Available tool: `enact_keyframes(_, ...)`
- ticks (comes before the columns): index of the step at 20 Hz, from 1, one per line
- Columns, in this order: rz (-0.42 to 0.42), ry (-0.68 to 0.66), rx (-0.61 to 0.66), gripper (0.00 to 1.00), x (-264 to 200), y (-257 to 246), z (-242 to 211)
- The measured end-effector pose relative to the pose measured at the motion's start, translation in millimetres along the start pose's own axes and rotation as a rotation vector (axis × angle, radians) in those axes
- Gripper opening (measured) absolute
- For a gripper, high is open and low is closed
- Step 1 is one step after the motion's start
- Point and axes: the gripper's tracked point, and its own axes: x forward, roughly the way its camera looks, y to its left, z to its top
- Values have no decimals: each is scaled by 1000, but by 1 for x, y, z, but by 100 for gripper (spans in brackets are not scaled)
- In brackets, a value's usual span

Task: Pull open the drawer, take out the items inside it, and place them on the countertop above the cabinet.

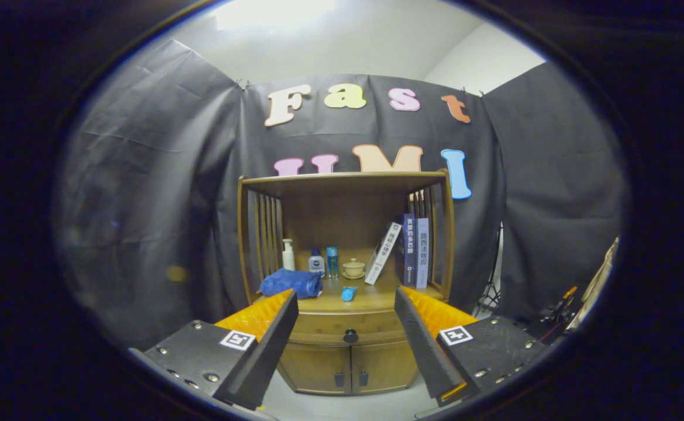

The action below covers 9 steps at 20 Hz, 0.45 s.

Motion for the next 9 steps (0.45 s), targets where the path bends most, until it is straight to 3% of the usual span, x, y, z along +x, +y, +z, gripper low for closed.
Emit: enact_keyframes(9,7,3,-7,99,2,4,-6)
